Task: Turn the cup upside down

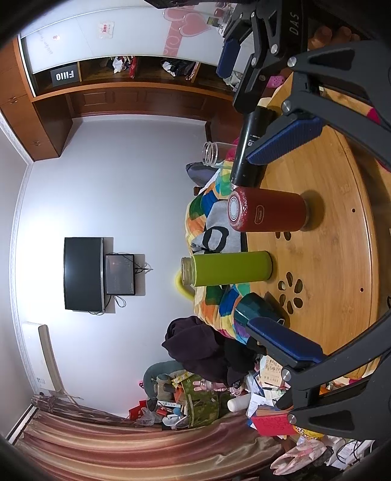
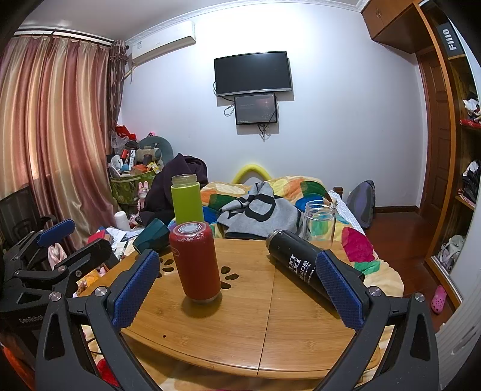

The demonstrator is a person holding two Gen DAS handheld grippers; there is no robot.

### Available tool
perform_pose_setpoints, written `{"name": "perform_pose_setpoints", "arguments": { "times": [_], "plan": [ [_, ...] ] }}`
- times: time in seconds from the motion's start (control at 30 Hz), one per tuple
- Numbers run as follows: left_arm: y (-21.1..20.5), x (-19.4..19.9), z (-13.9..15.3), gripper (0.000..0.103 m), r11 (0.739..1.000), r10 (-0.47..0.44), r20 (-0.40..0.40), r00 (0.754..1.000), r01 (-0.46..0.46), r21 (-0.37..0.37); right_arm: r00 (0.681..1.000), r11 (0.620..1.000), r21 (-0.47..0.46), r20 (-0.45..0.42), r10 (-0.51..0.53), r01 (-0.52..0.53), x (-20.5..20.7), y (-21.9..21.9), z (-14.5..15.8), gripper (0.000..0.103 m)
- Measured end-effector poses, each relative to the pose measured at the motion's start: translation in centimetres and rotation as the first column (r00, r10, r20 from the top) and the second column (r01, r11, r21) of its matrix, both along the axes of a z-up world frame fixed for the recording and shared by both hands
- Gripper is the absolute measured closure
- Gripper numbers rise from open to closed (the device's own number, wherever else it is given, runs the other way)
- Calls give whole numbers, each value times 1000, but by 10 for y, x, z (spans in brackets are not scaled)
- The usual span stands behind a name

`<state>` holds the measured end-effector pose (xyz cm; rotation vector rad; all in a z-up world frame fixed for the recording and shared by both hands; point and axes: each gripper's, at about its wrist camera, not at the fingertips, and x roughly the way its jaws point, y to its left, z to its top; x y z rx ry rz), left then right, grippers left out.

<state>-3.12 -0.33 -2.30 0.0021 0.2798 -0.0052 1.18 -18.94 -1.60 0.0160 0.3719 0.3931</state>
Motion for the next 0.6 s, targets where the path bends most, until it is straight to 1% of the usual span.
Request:
{"name": "perform_pose_setpoints", "arguments": {
  "times": [0.27,0.37,0.6],
  "plan": [
    [6,3,0,0,999,22,-10,1000,-22,-30,1000,1000,0,1,2,-2,0,0,0,0],
    [8,5,-1,0,999,7,-24,1000,-8,-44,1000,1000,-2,1,1,-1,0,1,0,0],
    [4,5,-2,0,1000,7,-24,1000,-8,-29,1000,1000,-1,0,1,-1,-1,1,0,0]
  ]
}}
